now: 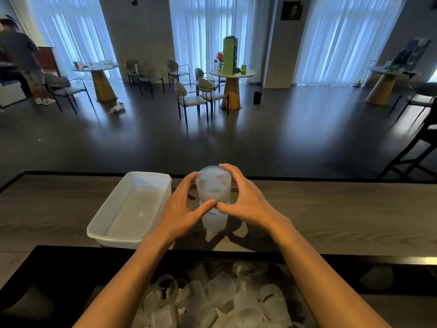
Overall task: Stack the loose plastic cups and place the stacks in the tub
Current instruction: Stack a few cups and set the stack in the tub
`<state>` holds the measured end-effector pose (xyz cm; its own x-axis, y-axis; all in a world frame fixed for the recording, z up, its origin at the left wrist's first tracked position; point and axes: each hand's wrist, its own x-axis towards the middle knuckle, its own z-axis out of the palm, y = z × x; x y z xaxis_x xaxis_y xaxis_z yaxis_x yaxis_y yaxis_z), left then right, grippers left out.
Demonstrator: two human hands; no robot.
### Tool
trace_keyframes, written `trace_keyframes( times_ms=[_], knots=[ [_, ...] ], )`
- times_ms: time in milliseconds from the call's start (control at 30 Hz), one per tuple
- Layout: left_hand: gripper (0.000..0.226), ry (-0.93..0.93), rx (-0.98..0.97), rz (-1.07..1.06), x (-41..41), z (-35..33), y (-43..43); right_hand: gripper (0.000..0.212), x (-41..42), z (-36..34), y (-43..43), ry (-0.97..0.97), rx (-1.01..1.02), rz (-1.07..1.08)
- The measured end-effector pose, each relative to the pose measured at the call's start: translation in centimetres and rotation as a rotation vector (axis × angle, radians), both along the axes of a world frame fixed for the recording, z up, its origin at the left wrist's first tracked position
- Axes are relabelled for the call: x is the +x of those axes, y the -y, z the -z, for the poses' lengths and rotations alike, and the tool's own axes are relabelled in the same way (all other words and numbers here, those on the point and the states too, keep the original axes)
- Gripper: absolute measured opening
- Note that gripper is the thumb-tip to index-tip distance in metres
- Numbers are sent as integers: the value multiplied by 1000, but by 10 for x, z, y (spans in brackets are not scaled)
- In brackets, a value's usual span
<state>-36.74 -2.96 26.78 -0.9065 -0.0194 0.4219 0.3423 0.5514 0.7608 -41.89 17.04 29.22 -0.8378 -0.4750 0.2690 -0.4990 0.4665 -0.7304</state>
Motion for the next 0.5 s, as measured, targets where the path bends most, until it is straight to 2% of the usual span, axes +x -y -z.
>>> trace_keyframes(
  times_ms=[333, 500],
  knots=[
    [72, 114, -64, 49, 4, 19, 2, 91, 5, 24, 0, 130, 36, 0],
    [68, 152, -26, 72, 5, 21, -3, 90, 6, 28, -2, 210, -10, -26]
  ],
)
